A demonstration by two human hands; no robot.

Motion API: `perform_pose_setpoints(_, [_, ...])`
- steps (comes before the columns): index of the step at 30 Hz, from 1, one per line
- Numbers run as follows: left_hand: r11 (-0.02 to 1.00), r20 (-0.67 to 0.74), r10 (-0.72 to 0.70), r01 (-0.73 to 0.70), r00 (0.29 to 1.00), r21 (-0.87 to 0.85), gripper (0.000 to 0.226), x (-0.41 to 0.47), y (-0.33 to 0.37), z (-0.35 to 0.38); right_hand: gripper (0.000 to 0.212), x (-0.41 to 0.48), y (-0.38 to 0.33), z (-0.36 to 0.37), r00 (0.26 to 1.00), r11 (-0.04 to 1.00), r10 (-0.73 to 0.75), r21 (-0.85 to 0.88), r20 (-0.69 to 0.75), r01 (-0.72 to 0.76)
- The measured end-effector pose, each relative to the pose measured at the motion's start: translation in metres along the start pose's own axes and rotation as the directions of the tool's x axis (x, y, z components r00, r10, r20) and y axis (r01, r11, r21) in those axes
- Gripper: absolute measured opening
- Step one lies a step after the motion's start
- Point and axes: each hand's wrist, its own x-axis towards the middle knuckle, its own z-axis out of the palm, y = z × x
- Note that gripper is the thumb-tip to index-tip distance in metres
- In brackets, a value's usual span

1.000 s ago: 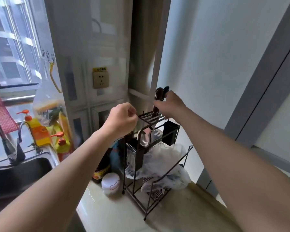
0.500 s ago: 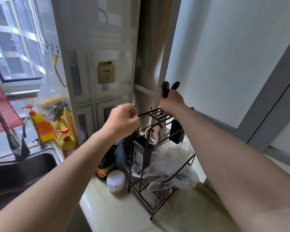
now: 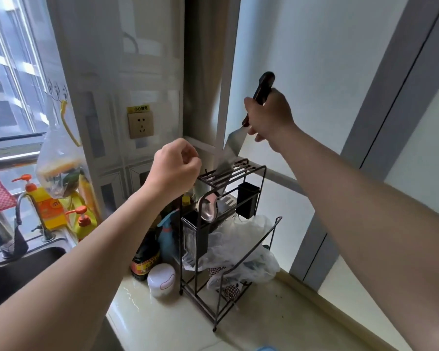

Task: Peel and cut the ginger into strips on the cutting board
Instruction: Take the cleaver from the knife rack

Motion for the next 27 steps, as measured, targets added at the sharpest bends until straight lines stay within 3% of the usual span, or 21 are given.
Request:
perform_pose_setpoints(5, [0.985,-0.034,-0.02,0.014,0.999,-0.17,0.009,0.003,0.052,-0.004,0.009,-0.032,-0.023,-0.082,0.998,0.989,-0.036,0.144,-0.045,0.042])
perform_pose_setpoints(9, [0.959,0.105,-0.028,0.056,0.994,-0.276,0.013,-0.006,0.102,0.019,0.017,-0.079,-0.025,-0.158,0.993,0.981,-0.087,0.164,-0.08,0.099])
perform_pose_setpoints(12, [0.967,0.24,0.119,-0.058,0.964,-0.25,0.023,-0.024,0.139,0.053,0.018,-0.121,-0.011,-0.215,0.993,0.969,-0.111,0.218,-0.044,0.118])
perform_pose_setpoints(15, [0.939,0.393,0.317,-0.227,0.863,-0.259,0.031,-0.054,0.179,0.089,0.016,-0.163,0.01,-0.271,0.997,0.948,-0.079,0.309,0.0,0.075])
perform_pose_setpoints(19, [0.87,0.592,0.461,-0.206,0.661,-0.447,0.037,-0.105,0.239,0.134,0.022,-0.224,0.038,-0.335,1.0,0.945,-0.009,0.328,-0.001,0.009])
perform_pose_setpoints(23, [0.809,0.638,0.581,-0.276,0.506,-0.519,0.03,-0.163,0.281,0.176,0.025,-0.288,0.068,-0.39,0.994,0.948,0.081,0.315,-0.075,-0.053])
perform_pose_setpoints(27, [0.756,0.643,0.652,-0.409,0.401,-0.512,0.029,-0.222,0.308,0.216,0.027,-0.351,0.096,-0.43,0.976,0.918,0.183,0.377,-0.12,-0.126])
